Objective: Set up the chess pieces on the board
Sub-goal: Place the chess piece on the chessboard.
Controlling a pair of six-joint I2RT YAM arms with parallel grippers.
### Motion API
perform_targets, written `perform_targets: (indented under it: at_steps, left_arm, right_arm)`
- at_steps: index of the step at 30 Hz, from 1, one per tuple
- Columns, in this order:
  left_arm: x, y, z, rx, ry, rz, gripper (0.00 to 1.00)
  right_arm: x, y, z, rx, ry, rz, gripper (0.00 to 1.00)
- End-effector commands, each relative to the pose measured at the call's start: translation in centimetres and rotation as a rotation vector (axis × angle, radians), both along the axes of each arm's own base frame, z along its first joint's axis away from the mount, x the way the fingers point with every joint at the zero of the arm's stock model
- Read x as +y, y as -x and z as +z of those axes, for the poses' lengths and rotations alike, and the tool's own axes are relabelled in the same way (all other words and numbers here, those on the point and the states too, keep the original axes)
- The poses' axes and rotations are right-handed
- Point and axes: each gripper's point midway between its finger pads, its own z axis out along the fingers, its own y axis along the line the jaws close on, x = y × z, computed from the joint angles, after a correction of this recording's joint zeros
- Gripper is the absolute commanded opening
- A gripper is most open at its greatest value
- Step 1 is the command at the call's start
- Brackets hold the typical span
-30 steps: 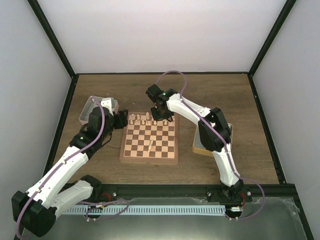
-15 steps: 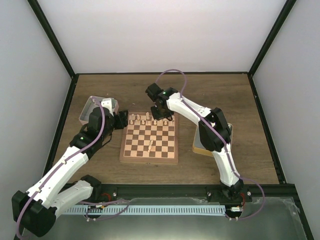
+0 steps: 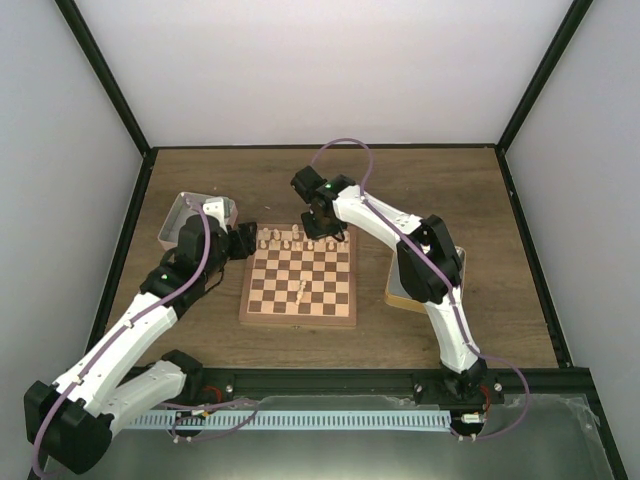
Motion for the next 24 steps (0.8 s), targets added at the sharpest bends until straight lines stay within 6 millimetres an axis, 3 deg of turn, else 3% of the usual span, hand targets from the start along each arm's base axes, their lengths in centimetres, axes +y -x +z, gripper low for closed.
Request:
perform_targets:
  at_steps: [1, 9, 19, 24]
  left_arm:
    - [0.1, -0.2, 0.4, -0.021, 0.013, 0.002, 0.68]
    - [0.1, -0.2, 0.3, -0.020, 0.015, 0.002, 0.68]
    - [-0.1, -0.2, 0.2, -0.020, 0.017, -0.003, 0.68]
    - [0.0, -0.3, 0.2, -0.017, 0.017, -0.002, 0.68]
  right_arm:
    - [0.8, -0.9, 0.4, -0.043, -0.014, -0.007, 0.12]
    - [0.9, -1.7, 1.0, -0.101, -0.042, -0.033, 0.12]
    - [0.5, -1.3, 1.1, -0.086, -0.029, -0.041, 0.14]
    - [0.6, -1.2, 1.5, -0.081, -0.033, -0.035, 0.10]
